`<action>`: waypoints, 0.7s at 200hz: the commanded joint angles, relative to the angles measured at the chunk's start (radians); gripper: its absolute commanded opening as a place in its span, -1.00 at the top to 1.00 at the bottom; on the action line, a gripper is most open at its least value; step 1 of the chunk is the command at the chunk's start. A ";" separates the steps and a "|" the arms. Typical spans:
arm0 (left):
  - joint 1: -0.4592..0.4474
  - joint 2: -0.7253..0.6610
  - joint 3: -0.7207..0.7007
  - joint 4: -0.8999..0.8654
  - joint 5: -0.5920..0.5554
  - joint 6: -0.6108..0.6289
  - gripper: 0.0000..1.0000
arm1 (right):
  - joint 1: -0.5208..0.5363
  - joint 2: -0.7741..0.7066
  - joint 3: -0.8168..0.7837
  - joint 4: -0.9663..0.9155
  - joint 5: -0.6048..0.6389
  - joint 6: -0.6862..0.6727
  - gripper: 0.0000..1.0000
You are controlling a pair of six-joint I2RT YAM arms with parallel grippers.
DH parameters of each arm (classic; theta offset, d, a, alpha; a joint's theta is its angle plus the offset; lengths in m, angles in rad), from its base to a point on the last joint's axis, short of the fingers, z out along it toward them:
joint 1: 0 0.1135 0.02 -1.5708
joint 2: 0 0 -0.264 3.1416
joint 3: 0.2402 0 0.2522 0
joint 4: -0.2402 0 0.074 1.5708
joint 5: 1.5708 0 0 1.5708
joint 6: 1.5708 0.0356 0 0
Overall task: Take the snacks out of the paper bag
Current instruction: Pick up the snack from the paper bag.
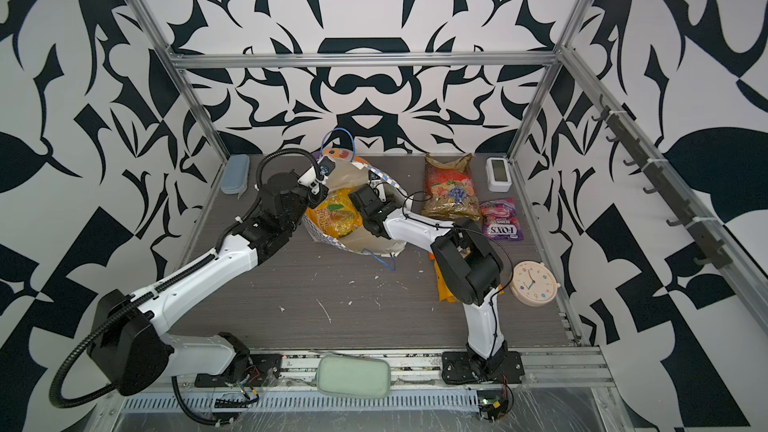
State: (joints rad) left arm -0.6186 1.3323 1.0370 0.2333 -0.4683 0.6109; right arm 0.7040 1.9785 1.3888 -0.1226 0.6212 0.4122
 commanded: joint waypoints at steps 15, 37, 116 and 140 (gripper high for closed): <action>0.002 -0.050 0.011 0.101 -0.018 0.011 1.00 | -0.011 -0.002 0.043 -0.001 -0.023 0.022 0.33; 0.002 -0.050 0.012 0.100 -0.018 0.013 1.00 | -0.009 -0.017 0.044 0.009 -0.057 0.003 0.53; 0.002 -0.050 0.009 0.105 -0.023 0.012 1.00 | 0.010 -0.098 0.046 0.035 -0.180 -0.045 0.73; 0.002 -0.051 0.012 0.108 -0.028 0.015 1.00 | 0.019 -0.143 0.028 0.070 -0.254 -0.067 0.79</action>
State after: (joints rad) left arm -0.6182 1.3289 1.0370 0.2344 -0.4793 0.6125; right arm 0.7078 1.9354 1.3926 -0.1234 0.4469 0.3710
